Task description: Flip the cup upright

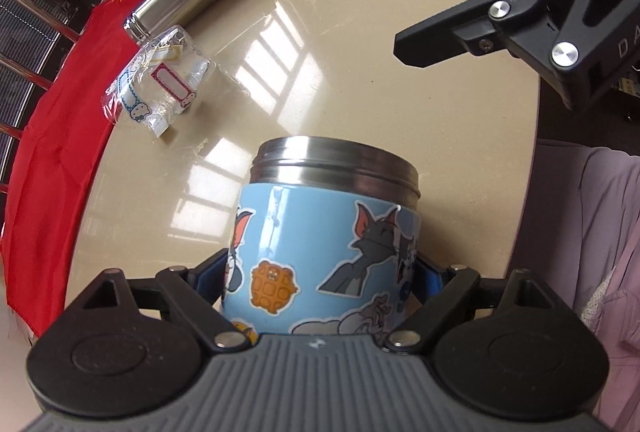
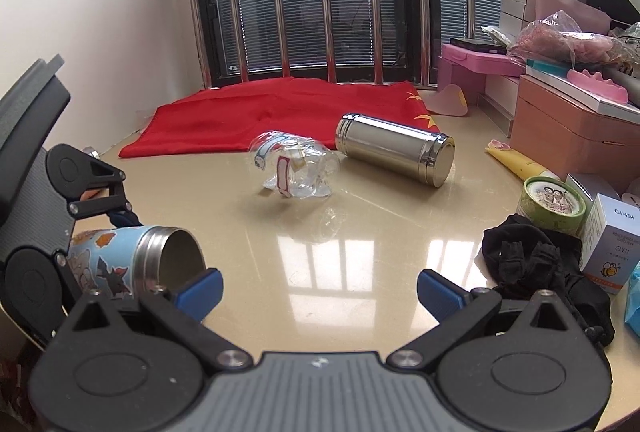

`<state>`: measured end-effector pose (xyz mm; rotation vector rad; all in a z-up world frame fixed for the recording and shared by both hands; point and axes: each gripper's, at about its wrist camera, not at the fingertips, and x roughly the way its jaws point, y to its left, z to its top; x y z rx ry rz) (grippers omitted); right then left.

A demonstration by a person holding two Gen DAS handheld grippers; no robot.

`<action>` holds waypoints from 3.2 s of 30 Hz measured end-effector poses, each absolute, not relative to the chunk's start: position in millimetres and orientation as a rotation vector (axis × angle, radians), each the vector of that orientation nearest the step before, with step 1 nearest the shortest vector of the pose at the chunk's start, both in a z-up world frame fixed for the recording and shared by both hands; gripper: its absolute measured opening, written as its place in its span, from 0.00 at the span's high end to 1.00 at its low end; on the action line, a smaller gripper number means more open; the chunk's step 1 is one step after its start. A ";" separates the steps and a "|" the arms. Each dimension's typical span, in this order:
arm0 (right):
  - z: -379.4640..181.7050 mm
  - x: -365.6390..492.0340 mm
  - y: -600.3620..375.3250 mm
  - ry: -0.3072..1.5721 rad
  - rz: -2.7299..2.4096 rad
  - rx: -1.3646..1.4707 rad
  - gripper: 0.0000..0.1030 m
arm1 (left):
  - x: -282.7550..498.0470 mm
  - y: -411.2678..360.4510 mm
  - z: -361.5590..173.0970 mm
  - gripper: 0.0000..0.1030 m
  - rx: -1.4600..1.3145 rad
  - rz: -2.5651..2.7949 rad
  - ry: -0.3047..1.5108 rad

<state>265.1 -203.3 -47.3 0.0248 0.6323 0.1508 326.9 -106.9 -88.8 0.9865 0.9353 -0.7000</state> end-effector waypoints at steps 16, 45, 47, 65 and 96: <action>-18.8 262.3 -137.4 0.684 0.224 0.028 0.00 | 257.4 0.6 -17.5 0.00 0.573 -0.442 0.708; -73.5 424.8 -28.1 1.244 -0.292 0.646 0.04 | 266.9 166.1 -5.7 0.00 0.333 -0.081 0.600; -72.5 432.0 -17.4 1.289 -0.195 0.507 0.10 | 269.3 166.6 -6.7 0.00 0.335 -0.083 0.606; -63.8 367.3 -21.2 1.400 0.316 -0.400 0.14 | 271.5 126.3 -21.4 0.00 0.280 -0.130 0.702; -66.9 397.0 -65.5 1.277 0.138 0.015 0.15 | 270.1 95.0 -17.9 0.00 0.167 -0.162 0.761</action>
